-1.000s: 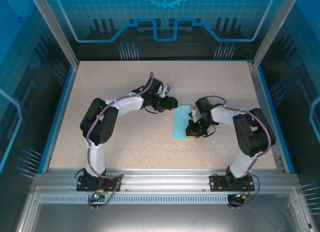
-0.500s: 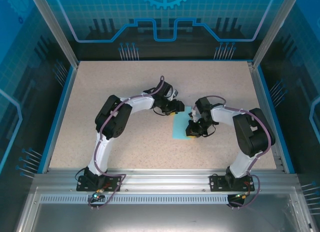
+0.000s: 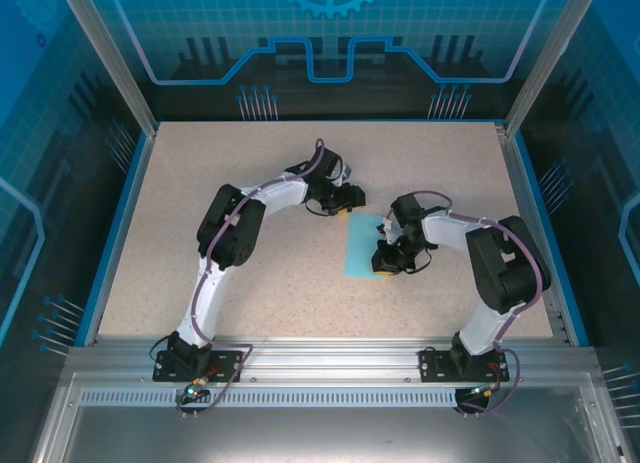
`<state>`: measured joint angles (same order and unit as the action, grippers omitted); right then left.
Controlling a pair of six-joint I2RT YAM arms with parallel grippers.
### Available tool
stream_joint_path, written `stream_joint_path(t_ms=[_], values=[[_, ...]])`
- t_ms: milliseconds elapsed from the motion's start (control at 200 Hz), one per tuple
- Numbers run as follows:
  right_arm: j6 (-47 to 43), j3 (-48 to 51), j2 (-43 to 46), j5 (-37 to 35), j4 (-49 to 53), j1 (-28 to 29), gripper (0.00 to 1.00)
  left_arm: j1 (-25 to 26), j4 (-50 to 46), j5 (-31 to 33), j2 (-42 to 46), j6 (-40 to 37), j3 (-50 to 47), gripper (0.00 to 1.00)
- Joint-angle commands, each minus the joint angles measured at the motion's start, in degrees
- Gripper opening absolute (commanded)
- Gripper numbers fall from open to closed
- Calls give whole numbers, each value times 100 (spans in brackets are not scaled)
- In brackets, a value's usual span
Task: Fold a paper plane with a square sheet of paper (fold left side to right side)
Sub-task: First fold in half a square sheet of paper at the center of the table, then fold the triangle a second time at the center of the table.
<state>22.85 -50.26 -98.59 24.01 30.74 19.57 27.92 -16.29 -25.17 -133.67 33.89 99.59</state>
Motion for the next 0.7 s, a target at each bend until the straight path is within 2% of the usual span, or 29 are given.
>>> stream_joint_path(t_ms=[0, 160, 365, 500, 695], values=[[-12, 211, 181, -60, 8, -6, 11, -242, -241, 219, 296, -247, 61, 54], [-126, -113, 753, 113, 53, -30, 27, -261, -304, 335, 1369, -558, -436, 55], [-402, -490, 1201, -20, 361, -425, 47, -198, 421, 441, 2978, -342, -2351, 55], [-422, -645, 948, 122, 357, -715, 52, 72, 842, 601, 3677, -85, -3483, 55], [-290, -974, 247, 110, 25, -845, 54, 635, 1440, 901, 3978, 313, -4391, 55]])
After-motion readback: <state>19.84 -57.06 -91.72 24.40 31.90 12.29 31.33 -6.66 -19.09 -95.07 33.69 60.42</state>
